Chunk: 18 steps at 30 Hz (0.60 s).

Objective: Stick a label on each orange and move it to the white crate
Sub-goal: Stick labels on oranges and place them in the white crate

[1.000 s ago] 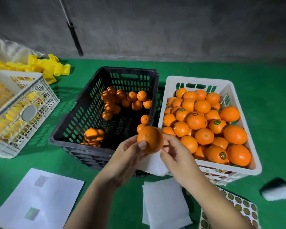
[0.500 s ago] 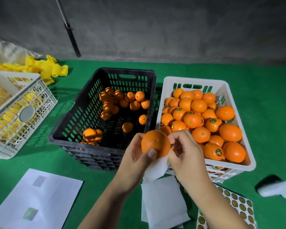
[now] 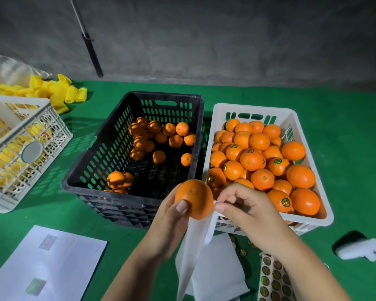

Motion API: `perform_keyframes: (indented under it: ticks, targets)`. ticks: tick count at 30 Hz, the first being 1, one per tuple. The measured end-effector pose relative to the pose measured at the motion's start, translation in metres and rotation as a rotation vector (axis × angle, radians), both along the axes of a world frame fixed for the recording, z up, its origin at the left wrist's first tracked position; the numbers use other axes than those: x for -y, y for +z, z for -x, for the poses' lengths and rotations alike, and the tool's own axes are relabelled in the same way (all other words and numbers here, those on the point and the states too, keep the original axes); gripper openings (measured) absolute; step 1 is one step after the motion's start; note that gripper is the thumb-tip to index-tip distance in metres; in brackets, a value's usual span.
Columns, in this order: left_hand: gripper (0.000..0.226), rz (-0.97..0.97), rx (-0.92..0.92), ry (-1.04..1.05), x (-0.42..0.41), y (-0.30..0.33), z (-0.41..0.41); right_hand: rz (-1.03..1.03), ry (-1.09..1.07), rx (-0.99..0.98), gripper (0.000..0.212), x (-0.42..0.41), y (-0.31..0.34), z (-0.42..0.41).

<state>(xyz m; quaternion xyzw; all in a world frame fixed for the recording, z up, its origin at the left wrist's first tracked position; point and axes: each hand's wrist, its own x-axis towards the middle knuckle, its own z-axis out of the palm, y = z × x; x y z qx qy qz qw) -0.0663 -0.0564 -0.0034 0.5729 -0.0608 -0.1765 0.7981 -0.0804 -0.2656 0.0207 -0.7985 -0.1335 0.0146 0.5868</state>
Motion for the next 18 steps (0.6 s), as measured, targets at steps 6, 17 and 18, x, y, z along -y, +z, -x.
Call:
perform_keyframes:
  ticks: [6,17,18]
  targets:
    - [0.086,-0.029,-0.008,0.021,0.000,0.000,0.004,-0.238,-0.137,-0.062,0.005,0.004,0.005,0.001]
    - [0.058,-0.115,0.156,-0.021,0.012,0.008,0.005,-0.020,-0.264,0.279,0.019,-0.013,0.042,0.006]
    - [0.057,-0.113,0.164,-0.023,0.013,0.009,0.005,0.007,-0.258,0.286,0.019,-0.014,0.043,0.007]
